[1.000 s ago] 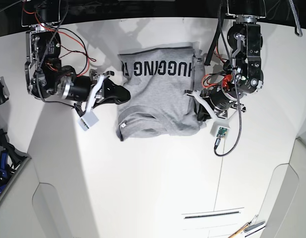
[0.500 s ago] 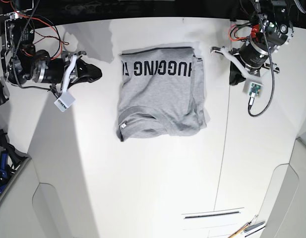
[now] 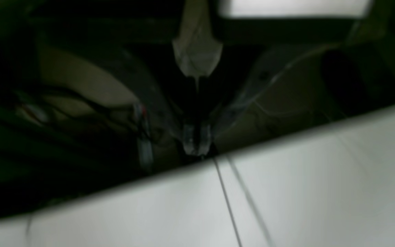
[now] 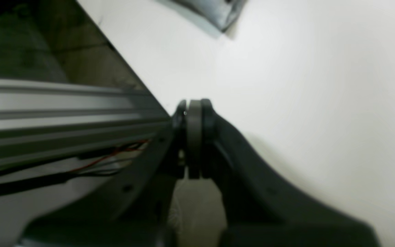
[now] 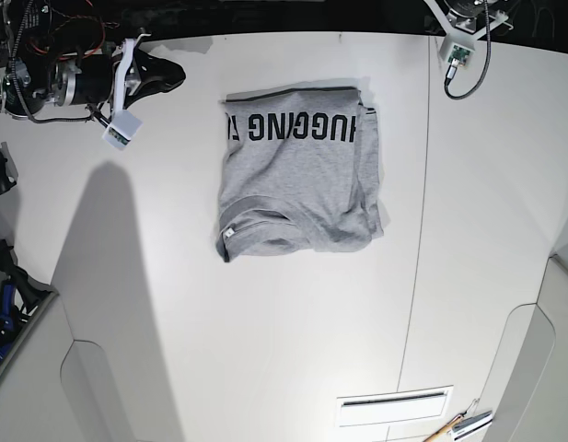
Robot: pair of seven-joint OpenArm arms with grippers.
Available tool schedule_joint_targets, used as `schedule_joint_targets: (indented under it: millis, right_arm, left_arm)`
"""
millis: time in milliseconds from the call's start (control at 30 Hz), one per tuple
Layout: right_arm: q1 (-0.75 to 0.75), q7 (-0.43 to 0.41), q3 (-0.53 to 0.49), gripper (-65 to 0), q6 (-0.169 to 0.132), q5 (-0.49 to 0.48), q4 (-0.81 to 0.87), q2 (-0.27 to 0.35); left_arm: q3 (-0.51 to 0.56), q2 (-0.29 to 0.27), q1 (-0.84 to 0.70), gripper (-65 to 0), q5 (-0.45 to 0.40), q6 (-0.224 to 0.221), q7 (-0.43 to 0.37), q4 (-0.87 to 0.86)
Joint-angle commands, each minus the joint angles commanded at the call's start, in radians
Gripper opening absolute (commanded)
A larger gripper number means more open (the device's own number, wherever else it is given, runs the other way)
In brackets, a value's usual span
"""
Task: Fold the T-shirt properly
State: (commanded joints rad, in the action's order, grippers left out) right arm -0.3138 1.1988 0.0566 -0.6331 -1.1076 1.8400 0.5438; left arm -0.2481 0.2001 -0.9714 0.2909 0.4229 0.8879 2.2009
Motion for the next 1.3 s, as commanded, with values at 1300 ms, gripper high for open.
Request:
schedule_joint_targets:
  millis: [1300]
  right_arm:
    - [-0.245, -0.184, -0.493, -65.0, 0.062, 0.573, -0.585, 0.151]
  left_arm:
    - [0.507, 0.216, 0.208, -65.0, -0.15, -0.068, -0.275, -1.154]
